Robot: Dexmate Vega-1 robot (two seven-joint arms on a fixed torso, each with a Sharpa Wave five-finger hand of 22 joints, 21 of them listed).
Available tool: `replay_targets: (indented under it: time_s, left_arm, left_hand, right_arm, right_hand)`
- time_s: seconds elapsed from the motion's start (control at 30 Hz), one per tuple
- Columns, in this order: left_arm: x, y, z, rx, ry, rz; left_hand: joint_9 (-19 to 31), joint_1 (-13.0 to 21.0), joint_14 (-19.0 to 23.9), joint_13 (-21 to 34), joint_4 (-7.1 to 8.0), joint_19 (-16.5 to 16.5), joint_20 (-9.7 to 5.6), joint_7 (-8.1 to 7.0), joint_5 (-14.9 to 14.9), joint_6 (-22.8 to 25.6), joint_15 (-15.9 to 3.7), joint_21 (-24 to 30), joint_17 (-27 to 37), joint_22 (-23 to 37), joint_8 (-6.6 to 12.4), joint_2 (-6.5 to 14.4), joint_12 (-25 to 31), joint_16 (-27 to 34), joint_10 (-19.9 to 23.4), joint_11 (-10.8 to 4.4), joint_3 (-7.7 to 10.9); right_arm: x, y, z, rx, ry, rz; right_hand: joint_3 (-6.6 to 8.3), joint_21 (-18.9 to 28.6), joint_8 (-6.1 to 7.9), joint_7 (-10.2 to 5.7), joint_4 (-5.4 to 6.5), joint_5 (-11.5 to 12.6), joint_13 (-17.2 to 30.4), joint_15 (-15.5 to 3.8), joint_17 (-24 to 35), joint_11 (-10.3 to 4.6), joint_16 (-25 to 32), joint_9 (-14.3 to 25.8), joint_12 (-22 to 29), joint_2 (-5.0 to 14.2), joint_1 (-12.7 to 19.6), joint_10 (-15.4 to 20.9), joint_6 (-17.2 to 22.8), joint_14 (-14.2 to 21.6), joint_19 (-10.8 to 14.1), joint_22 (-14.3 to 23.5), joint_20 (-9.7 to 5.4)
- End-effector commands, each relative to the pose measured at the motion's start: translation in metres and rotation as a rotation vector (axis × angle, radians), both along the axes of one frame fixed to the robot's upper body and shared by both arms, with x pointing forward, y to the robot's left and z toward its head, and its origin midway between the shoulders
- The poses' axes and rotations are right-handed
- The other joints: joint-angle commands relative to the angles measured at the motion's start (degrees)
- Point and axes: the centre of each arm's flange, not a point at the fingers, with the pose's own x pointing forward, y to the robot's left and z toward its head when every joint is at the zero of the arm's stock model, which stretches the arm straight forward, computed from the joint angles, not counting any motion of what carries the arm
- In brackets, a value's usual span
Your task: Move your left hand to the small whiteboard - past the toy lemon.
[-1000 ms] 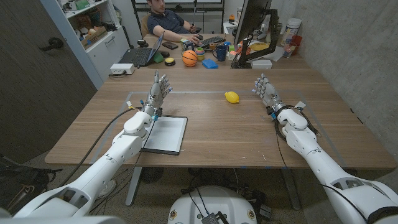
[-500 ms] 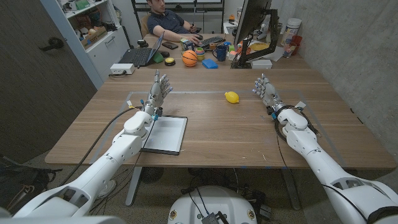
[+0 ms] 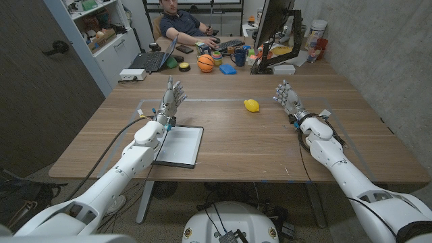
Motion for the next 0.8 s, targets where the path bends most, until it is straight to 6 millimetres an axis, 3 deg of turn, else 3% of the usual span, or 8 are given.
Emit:
replay_targets:
  time_s: [0.03,0.8]
  left_arm:
    - [0.0016,0.0021,0.0007,-0.003,-0.001,0.0]
    - [0.005,0.0051,0.0014,-0.003,0.001,-0.004]
  left_hand:
    - [0.3,0.2,-0.3,0.2,-0.08,0.4,-0.14,-0.07,0.3,-0.4,0.14,-0.1,0.3,0.2,0.32,0.9,0.3,0.1,-0.6,0.04,-0.46]
    - [0.3,0.3,-0.4,0.2,-0.07,0.4,-0.13,-0.1,0.4,-0.5,0.12,-0.2,0.3,0.2,0.3,0.9,0.3,0.1,-0.6,-0.1,-0.72]
  right_arm:
    - [0.0022,0.002,0.0002,0.002,0.003,0.0]
    - [0.0032,0.0044,0.0008,0.0,0.002,-0.003]
  right_hand:
    - [-0.07,-0.1,0.41,0.23,0.16,0.2,0.3,-0.1,0.2,0.29,-0.4,0.2,0.1,0.64,-0.4,0.0,-0.2,0.2,0.1,0.2,-0.1]
    - [-0.07,-0.4,0.4,0.21,0.16,0.3,0.3,-0.16,0.2,0.27,-0.4,0.2,0.1,0.62,-0.5,0.0,-0.2,0.2,0.2,0.2,-0.1]
